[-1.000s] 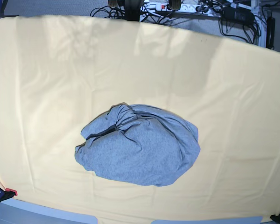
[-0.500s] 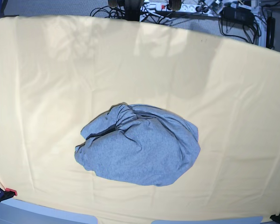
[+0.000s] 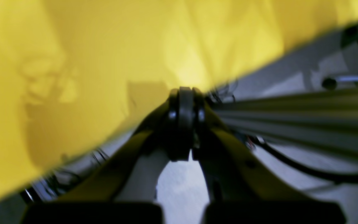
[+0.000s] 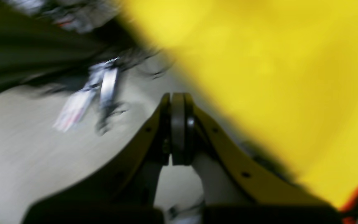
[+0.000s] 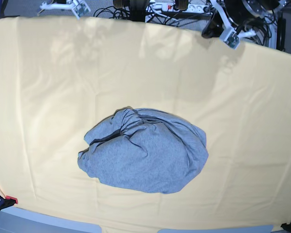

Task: Layout the t-shirt on the table in an organized manner, then fold the t-shirt properly
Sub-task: 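Lower the right gripper onto the grey t-shirt heap and pinch fabric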

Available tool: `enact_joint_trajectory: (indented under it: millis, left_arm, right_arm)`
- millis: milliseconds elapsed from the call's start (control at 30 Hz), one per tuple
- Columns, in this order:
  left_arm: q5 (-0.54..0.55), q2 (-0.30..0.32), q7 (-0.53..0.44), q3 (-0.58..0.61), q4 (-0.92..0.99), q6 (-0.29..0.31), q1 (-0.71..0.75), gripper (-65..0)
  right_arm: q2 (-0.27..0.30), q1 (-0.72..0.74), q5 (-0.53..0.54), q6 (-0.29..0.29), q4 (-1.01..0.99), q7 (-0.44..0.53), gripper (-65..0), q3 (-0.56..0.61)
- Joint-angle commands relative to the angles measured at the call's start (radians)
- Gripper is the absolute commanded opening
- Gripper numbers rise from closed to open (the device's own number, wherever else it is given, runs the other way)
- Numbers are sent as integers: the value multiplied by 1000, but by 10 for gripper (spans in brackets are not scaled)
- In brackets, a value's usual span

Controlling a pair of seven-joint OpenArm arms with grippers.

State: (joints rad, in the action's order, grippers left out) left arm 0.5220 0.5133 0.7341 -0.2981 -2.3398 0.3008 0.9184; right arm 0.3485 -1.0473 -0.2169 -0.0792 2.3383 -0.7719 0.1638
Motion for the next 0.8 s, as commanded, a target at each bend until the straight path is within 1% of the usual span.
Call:
enact_joint_trajectory:
  millis: [0,133,233,300,433,533,667,767]
  left_arm:
    - [14,5,-21,-4,-16,6,-18,-650]
    - [8,5,-44,-4,-16,-3,-102,-650]
    - [3,5,-89,-4,-16,-26,-143,-650]
    - [3,5,-116,-4,-16,-27,-169,-650]
    - [3,4,-136,-4,-16,-26,-230,-650]
    - [3,5,-140,-4,-2,-22,-275,-650]
    - [20,5,-170,-4,116,35,-349,-650]
    - [58,6,-169,-3,205,71,-404,-650]
  right_arm:
    - [3,9,-18,6,18,11,-650,-1]
    - [3,112,-19,7,18,38,-650,-1]
    - [3,181,-24,-1,18,85,-650,-1]
    - [3,231,-23,-1,18,103,-650,-1]
    - [3,336,9,-39,18,152,-650,-1]
    - [0,420,38,-52,18,165,-650,-1]
    - [-2,538,49,-52,18,201,-650,-1]
    - [-3,644,104,-53,-66,211,-650,-1]
